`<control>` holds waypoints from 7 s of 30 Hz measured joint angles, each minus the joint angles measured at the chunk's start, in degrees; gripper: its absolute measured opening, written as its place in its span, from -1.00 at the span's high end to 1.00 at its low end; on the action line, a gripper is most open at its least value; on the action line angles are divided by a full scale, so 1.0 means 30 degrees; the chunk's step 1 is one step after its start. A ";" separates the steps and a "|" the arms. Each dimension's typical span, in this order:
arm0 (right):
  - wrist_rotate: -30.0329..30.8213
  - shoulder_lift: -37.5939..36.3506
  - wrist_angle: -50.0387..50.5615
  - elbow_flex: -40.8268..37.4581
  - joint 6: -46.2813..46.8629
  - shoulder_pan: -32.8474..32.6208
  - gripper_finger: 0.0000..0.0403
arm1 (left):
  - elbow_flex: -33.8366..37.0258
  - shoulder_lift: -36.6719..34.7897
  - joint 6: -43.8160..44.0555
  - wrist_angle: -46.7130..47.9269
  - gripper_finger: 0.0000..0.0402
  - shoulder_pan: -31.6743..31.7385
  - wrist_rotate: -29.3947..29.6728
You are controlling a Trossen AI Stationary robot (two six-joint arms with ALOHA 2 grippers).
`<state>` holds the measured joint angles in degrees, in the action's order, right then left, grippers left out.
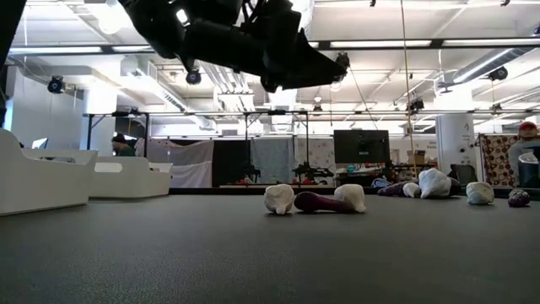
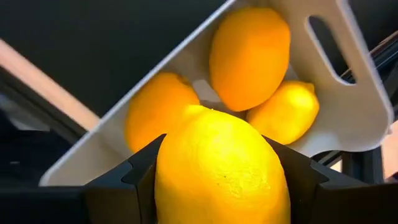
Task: Sort produce into baskets
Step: Put the lemon into the gray bin, then put the eggplant into the bottom white bin
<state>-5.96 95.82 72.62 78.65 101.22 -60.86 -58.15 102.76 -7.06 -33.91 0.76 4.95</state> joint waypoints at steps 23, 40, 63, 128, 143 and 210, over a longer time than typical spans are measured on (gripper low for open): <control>0.0592 -0.1632 0.3734 0.0922 0.1616 0.0001 -0.80 | 0.0160 0.0742 0.0785 0.2378 -0.46 -0.0161 -0.0731; 2.2018 -0.3607 0.4619 0.0906 -1.0641 0.2331 -0.80 | -0.1203 0.4233 0.2874 0.6928 -0.32 -0.1116 -0.2013; 2.6520 -0.1872 0.1173 -0.2264 -1.1719 0.4914 -0.81 | -0.2319 0.4331 0.4226 1.0337 0.55 -0.1451 -0.2375; 2.6508 -0.1928 0.0872 -0.3094 -1.2126 0.6092 -0.80 | 0.3041 -0.8131 2.5091 3.7192 0.28 -0.5168 -0.2324; 2.6859 -0.1883 0.0432 -0.3102 -0.9785 0.6538 -0.80 | -0.2810 -0.8145 1.7120 2.9378 0.05 -0.6405 1.1703; 0.9276 0.3006 -0.4651 -0.1248 -3.3631 3.5508 0.47 | 0.6107 -0.7722 0.4222 0.4547 0.16 -0.3418 0.2492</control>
<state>21.87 104.84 58.67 74.90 0.32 45.66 -39.83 79.59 5.61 -20.27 -9.50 12.43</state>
